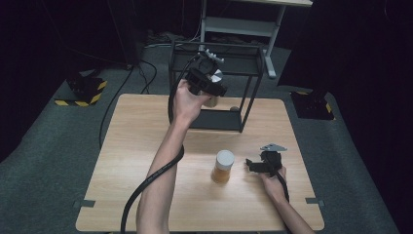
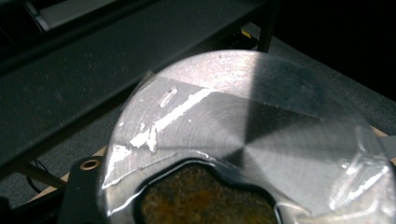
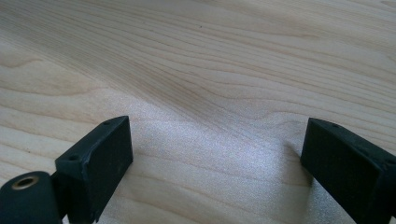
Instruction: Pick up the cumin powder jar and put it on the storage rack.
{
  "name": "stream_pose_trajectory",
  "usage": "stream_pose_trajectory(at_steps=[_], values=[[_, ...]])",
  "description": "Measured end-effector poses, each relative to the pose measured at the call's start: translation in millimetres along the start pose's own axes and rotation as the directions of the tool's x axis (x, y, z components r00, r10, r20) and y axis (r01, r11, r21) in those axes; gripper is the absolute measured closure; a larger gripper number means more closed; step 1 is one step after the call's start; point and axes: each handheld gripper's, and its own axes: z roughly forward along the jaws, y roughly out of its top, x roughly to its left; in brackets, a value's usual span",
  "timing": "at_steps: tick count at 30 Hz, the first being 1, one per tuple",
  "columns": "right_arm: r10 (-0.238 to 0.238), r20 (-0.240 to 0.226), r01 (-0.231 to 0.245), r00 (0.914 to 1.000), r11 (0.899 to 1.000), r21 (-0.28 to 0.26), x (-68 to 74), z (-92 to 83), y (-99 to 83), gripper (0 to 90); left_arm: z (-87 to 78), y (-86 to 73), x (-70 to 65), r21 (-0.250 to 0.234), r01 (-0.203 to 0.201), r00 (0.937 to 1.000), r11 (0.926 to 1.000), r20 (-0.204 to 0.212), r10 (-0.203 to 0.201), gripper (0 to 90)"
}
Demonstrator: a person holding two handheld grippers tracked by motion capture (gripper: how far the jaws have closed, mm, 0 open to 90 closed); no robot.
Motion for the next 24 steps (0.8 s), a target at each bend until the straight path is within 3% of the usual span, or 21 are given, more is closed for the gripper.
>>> stream_pose_trajectory(at_steps=[4,7,11,12,13,24], values=[[-0.003,-0.004,0.003,1.0,1.0,-0.001,-0.4,-0.1,-0.2,8.6,-7.3,22.2,2.6,-0.014,-0.005,1.0,0.9999,0.001,0.005,32.1],[-0.003,-0.006,0.003,1.0,1.0,-0.001,-0.5,-0.2,-0.2,8.6,-7.8,29.4,4.1,-0.014,-0.004,1.0,0.9999,-0.001,0.004,32.1],[-0.004,-0.009,0.004,1.0,1.0,-0.001,-0.8,-0.3,-0.2,8.7,-5.1,41.9,11.8,-0.032,0.022,0.9997,0.9992,0.003,-0.022,32.1],[-0.004,-0.009,0.004,1.0,1.0,-0.001,-0.8,-0.3,-0.1,8.7,2.7,33.4,4.1,-0.104,0.096,0.9952,0.9899,-0.01,-0.097,32.1],[-0.003,-0.009,0.003,1.0,1.0,-0.001,-0.9,-0.3,-0.2,8.7,0.3,50.2,11.8,-0.023,0.029,0.9994,0.9993,-0.021,-0.029,32.1],[-0.008,-0.012,0.008,0.9999,1.0,-0.002,-1.2,-0.3,-0.4,8.9,18.5,75.7,23.0,-0.018,0.087,0.9926,0.996,-0.084,-0.088,32.1]])
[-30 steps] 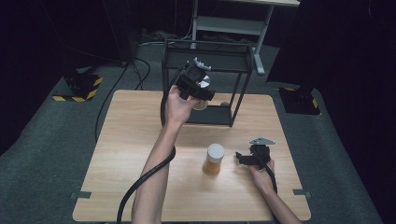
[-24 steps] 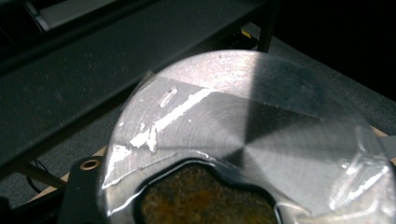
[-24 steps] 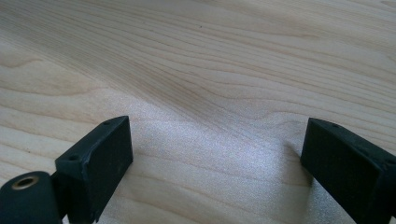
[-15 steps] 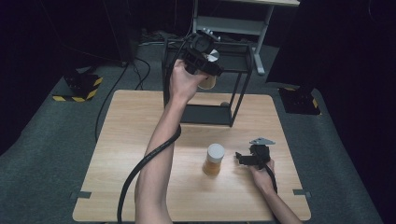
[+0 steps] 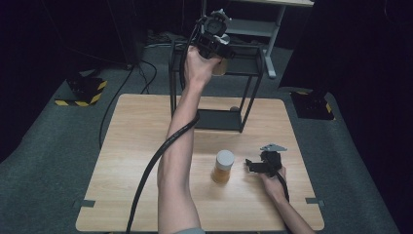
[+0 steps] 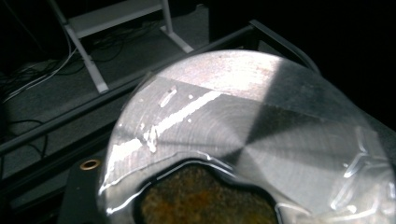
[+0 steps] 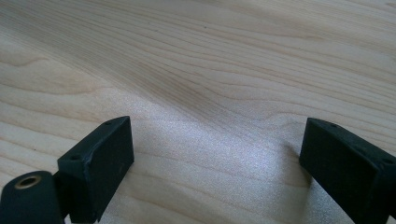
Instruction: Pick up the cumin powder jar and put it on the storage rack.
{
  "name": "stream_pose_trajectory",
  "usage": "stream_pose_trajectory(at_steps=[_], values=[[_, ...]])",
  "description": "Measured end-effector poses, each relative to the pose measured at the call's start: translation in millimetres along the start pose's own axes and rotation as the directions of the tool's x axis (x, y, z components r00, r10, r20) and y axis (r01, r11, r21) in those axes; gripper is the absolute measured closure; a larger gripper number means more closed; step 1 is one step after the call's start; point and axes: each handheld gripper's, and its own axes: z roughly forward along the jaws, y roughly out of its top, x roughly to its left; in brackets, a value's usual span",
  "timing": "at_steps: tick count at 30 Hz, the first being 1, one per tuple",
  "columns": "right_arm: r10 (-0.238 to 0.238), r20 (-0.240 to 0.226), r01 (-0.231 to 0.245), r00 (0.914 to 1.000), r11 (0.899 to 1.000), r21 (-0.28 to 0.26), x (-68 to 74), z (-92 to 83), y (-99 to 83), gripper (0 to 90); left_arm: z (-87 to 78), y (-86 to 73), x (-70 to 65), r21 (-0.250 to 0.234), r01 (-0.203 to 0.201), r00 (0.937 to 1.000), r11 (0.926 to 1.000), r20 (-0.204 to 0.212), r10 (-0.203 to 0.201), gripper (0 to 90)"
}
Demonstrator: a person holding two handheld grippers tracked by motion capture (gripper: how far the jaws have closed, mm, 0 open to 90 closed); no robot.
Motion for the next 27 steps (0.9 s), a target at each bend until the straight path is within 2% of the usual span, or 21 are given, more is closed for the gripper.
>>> stream_pose_trajectory(at_steps=[3,7,12,15,16,27], values=[[-0.002,0.0,0.002,1.0,1.0,0.0,-0.1,0.1,-0.1,8.8,2.8,2.7,2.8,-0.007,0.017,0.9999,0.9998,-0.002,-0.017,32.1],[-0.009,-0.007,0.009,0.9999,1.0,0.0,-0.6,0.1,0.0,8.8,12.5,10.4,4.1,0.001,0.025,0.9991,0.9997,-0.033,-0.025,32.1],[-0.013,-0.01,0.013,0.9999,1.0,0.001,-0.5,0.1,0.2,8.9,22.9,12.7,9.4,0.004,0.042,0.9983,0.9991,-0.04,-0.042,32.1],[-0.013,-0.007,0.013,0.9999,1.0,0.001,0.0,0.1,0.3,8.9,25.3,13.9,9.4,0.011,0.039,0.9981,0.9992,-0.048,-0.039,32.1],[-0.013,-0.007,0.013,0.9999,1.0,0.001,0.0,0.1,0.3,8.9,28.7,16.3,8.4,0.022,0.031,0.9975,0.9993,-0.065,-0.03,32.1],[-0.012,-0.004,0.012,0.9999,1.0,0.001,0.4,0.1,0.2,8.9,37.4,17.0,15.1,0.017,0.051,0.9974,0.9986,-0.052,-0.05,32.1]])
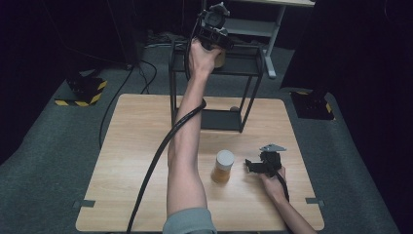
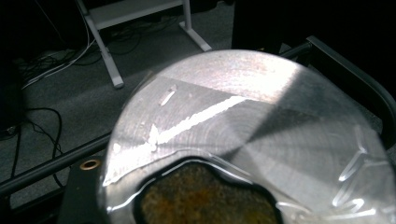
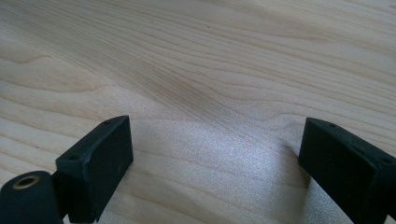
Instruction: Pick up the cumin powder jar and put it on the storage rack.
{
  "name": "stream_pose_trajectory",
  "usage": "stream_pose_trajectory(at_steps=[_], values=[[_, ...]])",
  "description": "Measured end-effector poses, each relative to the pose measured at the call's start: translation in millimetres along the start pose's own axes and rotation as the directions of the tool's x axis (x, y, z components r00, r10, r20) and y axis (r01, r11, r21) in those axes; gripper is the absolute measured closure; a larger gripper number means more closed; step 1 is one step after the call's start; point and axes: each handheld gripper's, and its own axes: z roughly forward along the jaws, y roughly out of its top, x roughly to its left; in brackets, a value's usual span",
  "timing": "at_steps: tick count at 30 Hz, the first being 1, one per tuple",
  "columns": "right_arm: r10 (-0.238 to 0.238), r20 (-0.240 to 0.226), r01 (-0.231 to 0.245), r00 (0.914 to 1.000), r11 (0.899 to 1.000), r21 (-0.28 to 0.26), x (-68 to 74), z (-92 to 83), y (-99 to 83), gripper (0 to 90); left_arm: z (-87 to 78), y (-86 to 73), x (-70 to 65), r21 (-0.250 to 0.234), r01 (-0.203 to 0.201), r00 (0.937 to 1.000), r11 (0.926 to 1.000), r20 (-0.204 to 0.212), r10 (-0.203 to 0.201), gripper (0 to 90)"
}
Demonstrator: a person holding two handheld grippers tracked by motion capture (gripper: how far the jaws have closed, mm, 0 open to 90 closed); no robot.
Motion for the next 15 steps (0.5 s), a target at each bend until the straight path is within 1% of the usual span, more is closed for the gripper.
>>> stream_pose_trajectory(at_steps=[5,10,15], values=[[0.0,0.0,0.0,1.0,1.0,0.0,0.0,0.0,-0.1,9.0,6.2,1.2,0.6,0.008,0.002,1.0,1.0,0.003,-0.002,32.1],[0.0,-0.001,0.0,1.0,1.0,-0.001,-0.1,0.1,-0.2,9.0,9.5,1.0,1.1,0.012,0.001,1.0,0.9999,0.003,-0.001,32.1],[0.0,-0.001,0.0,1.0,1.0,0.0,-0.2,-0.1,0.0,9.0,11.5,-0.8,4.4,0.011,0.007,1.0,0.9999,0.005,-0.007,32.0]])
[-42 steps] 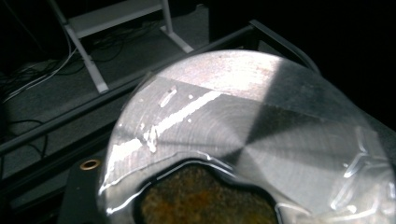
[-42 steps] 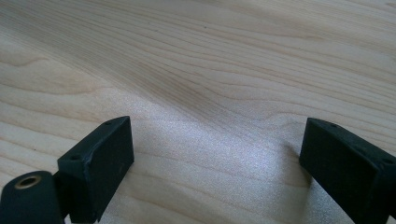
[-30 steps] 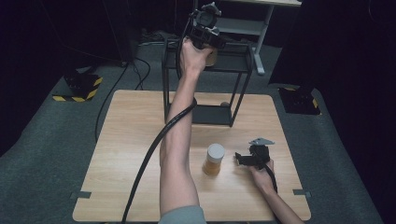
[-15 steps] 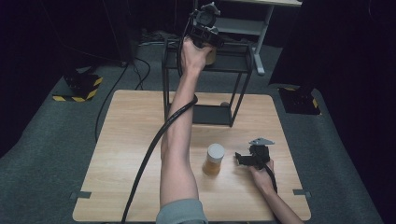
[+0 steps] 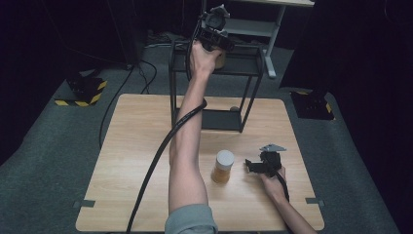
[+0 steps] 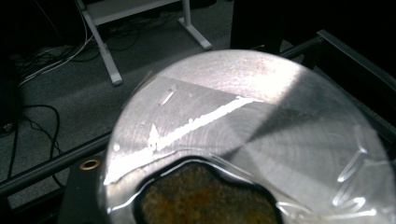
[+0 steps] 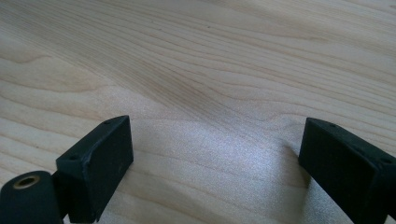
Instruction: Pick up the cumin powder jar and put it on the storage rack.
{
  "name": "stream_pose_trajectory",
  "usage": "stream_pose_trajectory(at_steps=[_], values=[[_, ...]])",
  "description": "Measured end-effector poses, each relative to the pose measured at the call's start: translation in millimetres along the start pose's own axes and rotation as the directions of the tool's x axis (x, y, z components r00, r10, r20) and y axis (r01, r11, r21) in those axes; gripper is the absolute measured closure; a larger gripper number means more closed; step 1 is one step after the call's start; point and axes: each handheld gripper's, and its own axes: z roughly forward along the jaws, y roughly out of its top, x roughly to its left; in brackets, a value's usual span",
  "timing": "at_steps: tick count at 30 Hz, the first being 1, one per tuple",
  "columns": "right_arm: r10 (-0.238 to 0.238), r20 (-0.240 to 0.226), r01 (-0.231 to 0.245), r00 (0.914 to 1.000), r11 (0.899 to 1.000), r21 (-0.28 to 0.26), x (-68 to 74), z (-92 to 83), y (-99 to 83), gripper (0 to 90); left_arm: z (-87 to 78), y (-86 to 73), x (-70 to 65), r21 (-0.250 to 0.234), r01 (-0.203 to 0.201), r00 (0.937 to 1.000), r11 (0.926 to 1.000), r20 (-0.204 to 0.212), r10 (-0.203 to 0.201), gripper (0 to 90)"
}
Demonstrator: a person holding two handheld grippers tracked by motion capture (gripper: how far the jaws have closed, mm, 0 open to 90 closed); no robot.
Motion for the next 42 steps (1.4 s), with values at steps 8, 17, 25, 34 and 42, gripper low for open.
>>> stream_pose_trajectory(at_steps=[8,17,25,34,42], values=[[-0.001,0.0,0.001,1.0,1.0,0.0,-0.1,0.0,0.0,8.9,3.3,-3.9,3.7,-0.001,-0.001,0.9999,1.0,0.011,0.001,32.0],[-0.001,-0.001,0.001,1.0,1.0,0.0,-0.2,0.0,0.0,8.9,3.2,-6.2,3.8,-0.009,-0.007,0.9999,0.9999,0.01,0.008,31.6],[-0.001,-0.001,0.001,1.0,1.0,0.0,-0.2,0.0,0.0,8.9,-3.0,-18.1,-7.3,-0.055,-0.053,0.9983,0.9971,-0.03,0.051,7.9],[0.0,0.001,0.0,1.0,1.0,0.0,0.1,0.0,0.0,8.9,-23.2,-42.4,-13.3,-0.098,-0.044,0.9965,0.9942,-0.075,0.037,0.4],[0.0,0.001,0.0,1.0,1.0,0.0,0.3,0.0,0.0,8.9,-42.3,-67.1,-15.1,-0.112,-0.042,0.9971,0.9928,-0.068,0.035,0.3]])
